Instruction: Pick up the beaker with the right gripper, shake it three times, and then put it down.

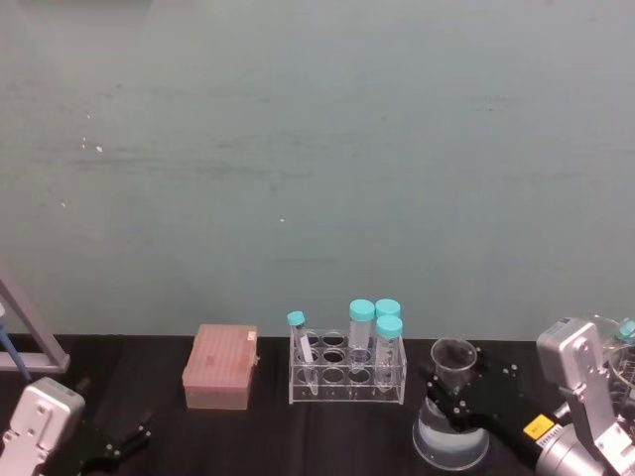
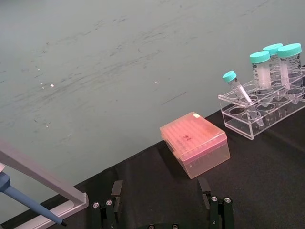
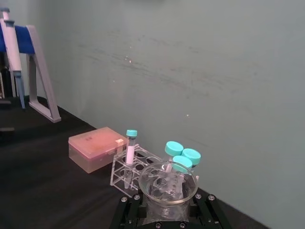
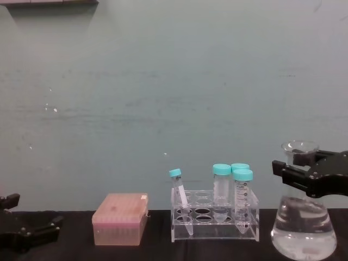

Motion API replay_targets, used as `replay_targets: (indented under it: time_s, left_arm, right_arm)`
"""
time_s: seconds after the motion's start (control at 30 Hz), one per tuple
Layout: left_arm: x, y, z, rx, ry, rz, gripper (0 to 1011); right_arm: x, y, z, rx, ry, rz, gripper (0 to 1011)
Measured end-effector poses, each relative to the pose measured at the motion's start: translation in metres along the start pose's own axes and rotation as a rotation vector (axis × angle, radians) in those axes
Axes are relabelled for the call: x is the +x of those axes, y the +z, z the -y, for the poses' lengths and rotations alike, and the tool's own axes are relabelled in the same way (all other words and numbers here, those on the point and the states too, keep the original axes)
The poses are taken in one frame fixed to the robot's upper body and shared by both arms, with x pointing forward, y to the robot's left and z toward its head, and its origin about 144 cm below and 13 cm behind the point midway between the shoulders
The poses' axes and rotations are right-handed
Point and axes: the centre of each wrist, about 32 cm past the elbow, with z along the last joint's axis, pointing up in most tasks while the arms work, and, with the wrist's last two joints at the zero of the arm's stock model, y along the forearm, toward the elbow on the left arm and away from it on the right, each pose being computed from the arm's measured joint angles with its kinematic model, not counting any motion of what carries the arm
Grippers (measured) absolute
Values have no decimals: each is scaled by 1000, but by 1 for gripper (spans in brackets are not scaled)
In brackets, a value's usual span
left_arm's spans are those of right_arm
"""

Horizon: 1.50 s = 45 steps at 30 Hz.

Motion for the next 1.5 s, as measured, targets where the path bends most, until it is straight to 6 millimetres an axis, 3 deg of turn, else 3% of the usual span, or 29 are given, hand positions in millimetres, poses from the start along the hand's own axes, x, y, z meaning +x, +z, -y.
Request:
replay_targets:
  time_s: [1.5]
  left_arm:
    - [0,0,0,0,0,0,1000]
  right_arm:
    - [-4,2,2,-45,-1,-40,450]
